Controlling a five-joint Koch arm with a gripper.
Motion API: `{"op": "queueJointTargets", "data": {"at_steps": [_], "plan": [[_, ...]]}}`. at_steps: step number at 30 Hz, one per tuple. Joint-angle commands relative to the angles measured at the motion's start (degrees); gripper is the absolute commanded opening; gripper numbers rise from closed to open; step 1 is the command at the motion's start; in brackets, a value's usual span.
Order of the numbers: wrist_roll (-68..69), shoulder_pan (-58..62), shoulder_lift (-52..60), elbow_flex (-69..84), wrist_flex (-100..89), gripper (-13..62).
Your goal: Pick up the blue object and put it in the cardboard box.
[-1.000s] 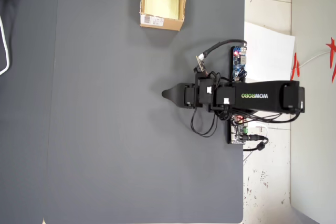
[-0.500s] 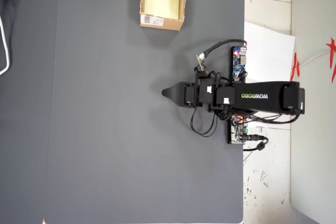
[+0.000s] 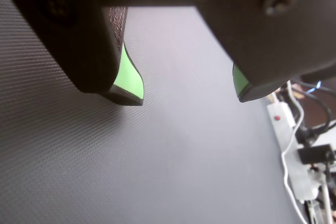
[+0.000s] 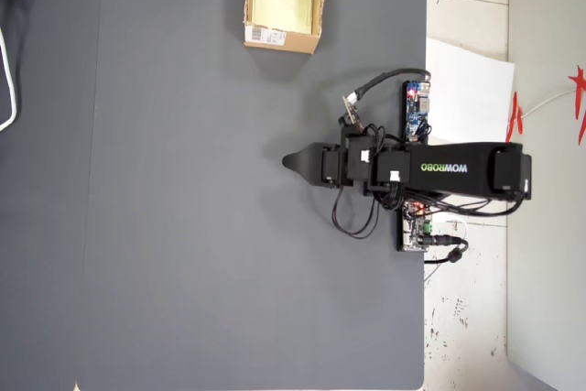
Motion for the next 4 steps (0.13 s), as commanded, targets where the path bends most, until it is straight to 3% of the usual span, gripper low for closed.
{"op": "queueJointTargets", "data": {"at_steps": [1, 4], "plan": [[1.23, 0.00, 4.57, 2.29, -0.09, 34.0], [1.32, 0.26, 4.57, 2.29, 0.00, 34.0]]}}
